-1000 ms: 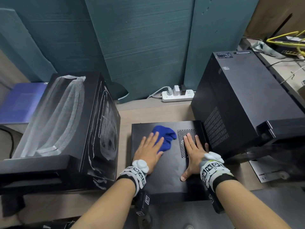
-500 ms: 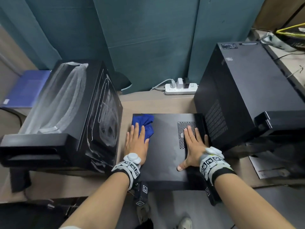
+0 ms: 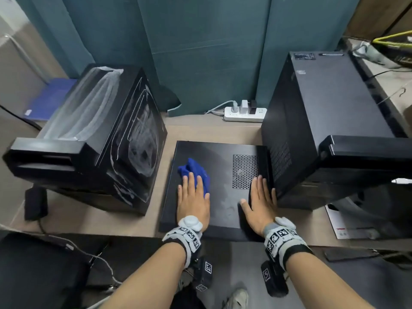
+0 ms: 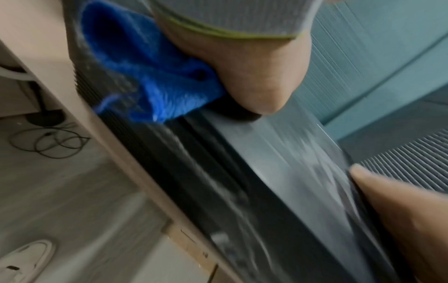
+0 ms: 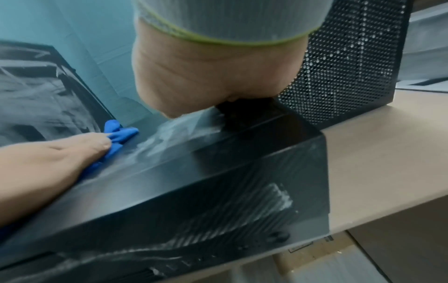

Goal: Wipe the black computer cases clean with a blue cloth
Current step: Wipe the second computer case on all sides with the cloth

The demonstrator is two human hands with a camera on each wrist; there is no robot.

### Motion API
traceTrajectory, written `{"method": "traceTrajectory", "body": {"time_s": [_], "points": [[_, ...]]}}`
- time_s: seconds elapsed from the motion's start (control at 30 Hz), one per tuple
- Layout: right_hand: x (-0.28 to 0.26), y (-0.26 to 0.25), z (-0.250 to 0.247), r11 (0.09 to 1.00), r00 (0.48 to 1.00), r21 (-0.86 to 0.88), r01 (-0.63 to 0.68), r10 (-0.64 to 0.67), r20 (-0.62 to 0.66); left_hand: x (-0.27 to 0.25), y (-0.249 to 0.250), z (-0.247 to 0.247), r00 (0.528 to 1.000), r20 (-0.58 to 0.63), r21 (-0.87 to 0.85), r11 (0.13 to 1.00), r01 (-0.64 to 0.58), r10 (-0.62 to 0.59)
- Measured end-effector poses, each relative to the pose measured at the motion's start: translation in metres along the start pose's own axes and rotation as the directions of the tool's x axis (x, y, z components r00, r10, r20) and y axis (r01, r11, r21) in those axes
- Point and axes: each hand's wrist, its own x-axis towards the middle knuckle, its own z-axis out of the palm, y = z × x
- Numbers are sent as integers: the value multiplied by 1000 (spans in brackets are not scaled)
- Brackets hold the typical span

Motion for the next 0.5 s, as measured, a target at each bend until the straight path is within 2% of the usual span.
{"method": "traceTrajectory", "body": {"time_s": [0.07,0.17,0.27,0.33,0.4,0.5], "points": [[2,2,0,999,1000,44,-15,15,-3,-21,31,3,990,35,-10,991,-135,135],[4,4,-4,996,1000,87,-21,23,-18,-42,64,10,941,84,-9,945,-327,326],[7,3,-10,987,1000,162,-22,24,-11,-40,59,12,911,138,42,917,-398,389],[10,4,-12,983,1000,180,-26,28,-9,-33,37,11,937,114,84,936,-341,330],[12,6,-13,979,1000,201,-18,16,13,-30,2,7,988,57,88,985,-150,145],[17,7,-15,956,999,292,-19,7,41,-32,-52,-3,997,-5,75,994,80,-79]]}}
